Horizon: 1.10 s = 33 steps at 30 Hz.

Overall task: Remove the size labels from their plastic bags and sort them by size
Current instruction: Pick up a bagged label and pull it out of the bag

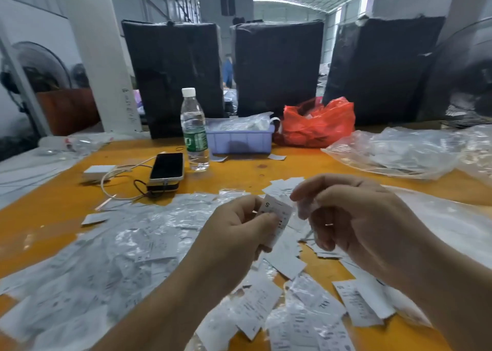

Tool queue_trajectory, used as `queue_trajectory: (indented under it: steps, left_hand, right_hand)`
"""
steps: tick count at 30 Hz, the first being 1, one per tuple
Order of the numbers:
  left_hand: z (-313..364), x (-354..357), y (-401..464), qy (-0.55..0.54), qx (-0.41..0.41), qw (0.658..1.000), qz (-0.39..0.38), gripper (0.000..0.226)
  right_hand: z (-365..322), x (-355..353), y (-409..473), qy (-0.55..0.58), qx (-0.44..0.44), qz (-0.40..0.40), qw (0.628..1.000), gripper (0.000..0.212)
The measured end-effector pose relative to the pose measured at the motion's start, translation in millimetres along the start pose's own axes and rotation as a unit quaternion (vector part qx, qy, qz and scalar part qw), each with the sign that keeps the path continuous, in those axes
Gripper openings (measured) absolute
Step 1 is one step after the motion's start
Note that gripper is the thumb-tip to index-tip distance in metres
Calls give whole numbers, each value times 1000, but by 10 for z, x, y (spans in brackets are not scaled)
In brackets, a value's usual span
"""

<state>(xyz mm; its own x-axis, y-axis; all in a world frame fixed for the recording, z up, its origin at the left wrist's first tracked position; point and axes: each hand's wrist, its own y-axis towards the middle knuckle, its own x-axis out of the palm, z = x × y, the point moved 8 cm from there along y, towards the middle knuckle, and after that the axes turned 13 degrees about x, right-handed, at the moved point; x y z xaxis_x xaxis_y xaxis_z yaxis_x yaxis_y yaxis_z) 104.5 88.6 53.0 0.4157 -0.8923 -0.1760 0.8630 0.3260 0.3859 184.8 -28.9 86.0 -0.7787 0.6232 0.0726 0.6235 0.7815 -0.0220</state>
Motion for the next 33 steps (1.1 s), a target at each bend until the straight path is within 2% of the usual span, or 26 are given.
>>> queue_trajectory:
  steps: [2, 5, 10, 15, 18, 21, 23, 25, 28, 31, 33]
  left_hand:
    - [-75, -86, -48, -20, -14, 1000, 13, 18]
    - [-67, -118, -61, -14, 6, 1000, 10, 16]
    - [-110, 6, -96, 7, 10, 1000, -25, 19]
    - [-152, -109, -81, 20, -1, 1000, 17, 15]
    - [-221, -105, -99, -85, -67, 993, 44, 19]
    - [-264, -15, -158, -194, -141, 971, 27, 18]
    - [-267, 40, -199, -235, -170, 957, 3, 27]
    - [-235, 47, -201, -248, -172, 953, -6, 26]
    - [-177, -48, -152, -207, -138, 968, 20, 18]
    - [-162, -179, -93, -115, -86, 989, 44, 15]
    - [-129, -200, -73, -56, -46, 997, 37, 16]
  right_hand:
    - [77, 112, 90, 36, 6, -44, 998, 24]
    - [281, 136, 143, 42, 20, -60, 997, 16]
    - [579, 58, 140, 42, 57, -74, 995, 35]
    - [574, 96, 123, 53, 57, -88, 993, 55]
    - [507, 139, 72, 62, 38, -93, 993, 64]
    - [436, 166, 26, 61, 20, -94, 993, 69]
    - [403, 173, 7, 56, 12, -94, 994, 69]
    - [386, 178, 0, 52, 9, -93, 994, 71]
    - [392, 158, 5, 45, 11, -76, 996, 76]
    - [423, 114, 39, 42, 16, -53, 998, 76]
    - [481, 125, 74, 76, 48, -65, 994, 75]
